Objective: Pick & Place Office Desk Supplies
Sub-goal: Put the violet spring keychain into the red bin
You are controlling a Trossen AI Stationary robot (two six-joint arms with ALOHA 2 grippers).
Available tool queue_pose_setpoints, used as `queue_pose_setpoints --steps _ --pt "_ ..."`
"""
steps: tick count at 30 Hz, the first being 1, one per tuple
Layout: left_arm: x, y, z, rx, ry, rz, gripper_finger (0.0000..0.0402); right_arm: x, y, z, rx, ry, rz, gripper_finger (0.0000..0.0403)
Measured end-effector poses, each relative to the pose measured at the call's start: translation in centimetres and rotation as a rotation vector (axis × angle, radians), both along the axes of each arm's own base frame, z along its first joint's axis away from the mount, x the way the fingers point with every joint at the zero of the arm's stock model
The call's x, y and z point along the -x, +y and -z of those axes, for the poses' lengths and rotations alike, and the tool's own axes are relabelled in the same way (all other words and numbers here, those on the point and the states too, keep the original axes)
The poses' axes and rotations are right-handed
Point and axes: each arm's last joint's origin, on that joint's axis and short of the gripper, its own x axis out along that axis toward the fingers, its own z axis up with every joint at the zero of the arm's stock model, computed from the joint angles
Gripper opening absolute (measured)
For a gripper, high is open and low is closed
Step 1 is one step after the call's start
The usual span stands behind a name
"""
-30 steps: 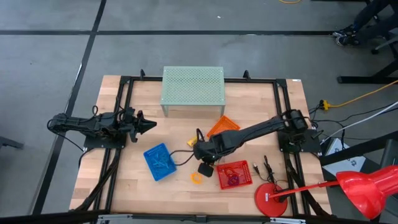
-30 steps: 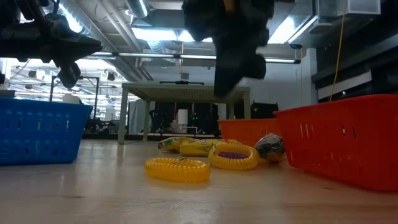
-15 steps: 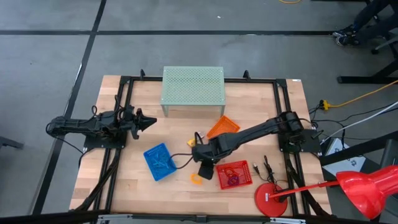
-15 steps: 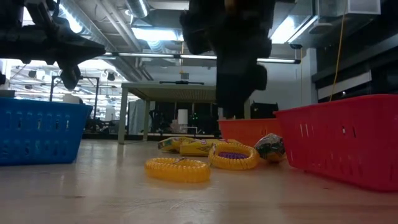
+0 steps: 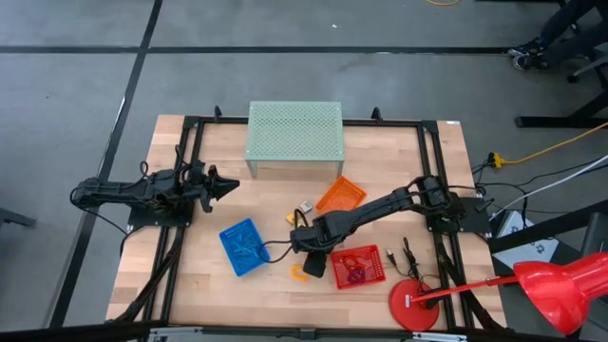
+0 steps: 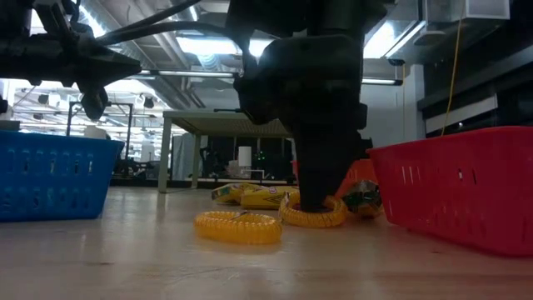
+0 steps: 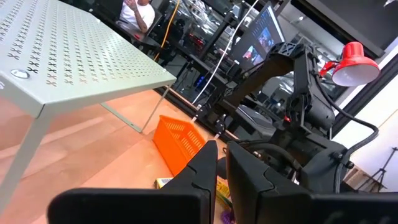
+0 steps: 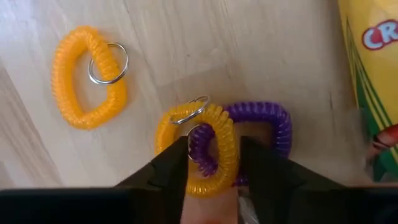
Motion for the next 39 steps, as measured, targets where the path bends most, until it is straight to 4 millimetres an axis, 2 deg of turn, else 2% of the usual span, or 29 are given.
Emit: queue_pose_setpoints --steps 3,7,9,14,24,29,39 --pt "0.0 0.0 0.0 0.0 0.001 0.0 0.0031 -0.1 -0.2 0.0 0.005 0.0 0.007 0.0105" --pt "0.0 0.0 0.0 0.0 0.0 0.0 0.0031 -0.1 -0.3 0.0 0.01 -0.003 0.011 0.0027" --pt "0.0 0.0 0.0 0.0 0.0 0.0 0.0031 -0.1 -0.3 0.0 0.008 -0.005 0.012 0.0016" --pt "0.0 0.0 0.0 0.0 0.0 0.0 0.0031 0.0 -0.2 -0.2 -0.02 0.002 0.009 0.0025" --pt "0.0 0.0 0.0 0.0 0.0 0.0 0.0031 0.0 -0.7 -3.3 -0.027 -0.094 0.039 0.0015" --pt "0.0 0.0 0.0 0.0 0.0 0.0 0.0031 -0.2 -0.5 -3.2 -0.057 -0.11 0.04 0.0021" --pt "0.0 0.0 0.0 0.0 0.0 0.0 0.0031 -0.4 -0.5 -3.1 -0.042 -0.125 0.047 0.0117"
